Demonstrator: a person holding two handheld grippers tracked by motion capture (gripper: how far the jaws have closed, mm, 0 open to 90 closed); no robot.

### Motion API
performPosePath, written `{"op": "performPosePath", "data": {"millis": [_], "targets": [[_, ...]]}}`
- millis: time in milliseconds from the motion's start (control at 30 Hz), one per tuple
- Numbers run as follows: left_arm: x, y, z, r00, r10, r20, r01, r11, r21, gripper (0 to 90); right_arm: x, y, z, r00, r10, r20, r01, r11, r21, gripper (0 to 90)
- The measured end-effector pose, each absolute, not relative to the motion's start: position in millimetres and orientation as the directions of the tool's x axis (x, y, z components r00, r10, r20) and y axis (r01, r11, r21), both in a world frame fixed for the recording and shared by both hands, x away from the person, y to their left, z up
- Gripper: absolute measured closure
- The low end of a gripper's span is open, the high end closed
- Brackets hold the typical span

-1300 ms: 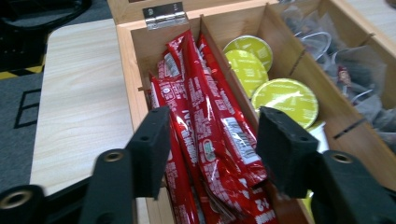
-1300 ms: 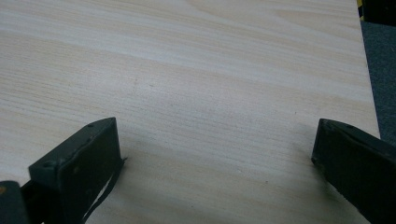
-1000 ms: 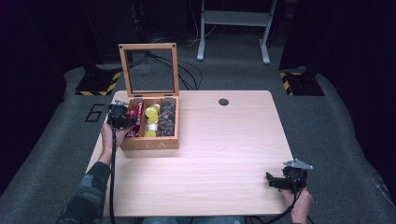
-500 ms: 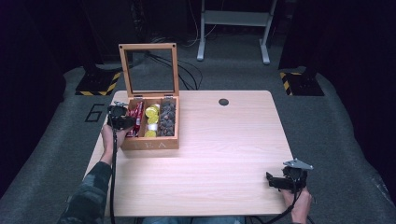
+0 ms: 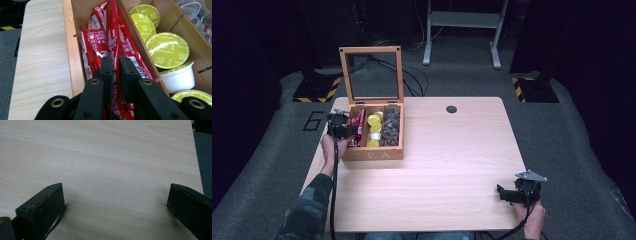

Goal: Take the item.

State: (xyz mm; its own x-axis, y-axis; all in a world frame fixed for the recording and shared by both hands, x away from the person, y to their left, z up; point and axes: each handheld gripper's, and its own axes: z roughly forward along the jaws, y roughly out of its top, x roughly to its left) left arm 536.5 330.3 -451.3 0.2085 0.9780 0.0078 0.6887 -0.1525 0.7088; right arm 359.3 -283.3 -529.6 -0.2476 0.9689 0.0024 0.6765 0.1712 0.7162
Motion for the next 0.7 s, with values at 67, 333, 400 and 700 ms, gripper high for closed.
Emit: {"op": "performPosePath", "data": {"millis": [67,333,400,700], "targets": [[536,330,-451,0.203,0.979,0.003,0.685,-0.144,0.714,82.7,359,-283,-530,-0.246,0.969,0.004,0.676,0.169,0.717,0.7],[531,336,-445,0.186,0.982,-0.027,0.67,-0.107,0.735,83.8,359,-283,-530,-0.246,0.969,0.004,0.676,0.169,0.717,0.7],[530,337,-444,0.187,0.982,-0.029,0.668,-0.106,0.736,83.8,359,-283,-530,-0.247,0.969,0.003,0.676,0.17,0.717,0.7],[520,337,-432,0.206,0.978,-0.037,0.636,-0.106,0.764,83.8,359,-283,-530,-0.247,0.969,0.002,0.676,0.171,0.716,0.7]]}}
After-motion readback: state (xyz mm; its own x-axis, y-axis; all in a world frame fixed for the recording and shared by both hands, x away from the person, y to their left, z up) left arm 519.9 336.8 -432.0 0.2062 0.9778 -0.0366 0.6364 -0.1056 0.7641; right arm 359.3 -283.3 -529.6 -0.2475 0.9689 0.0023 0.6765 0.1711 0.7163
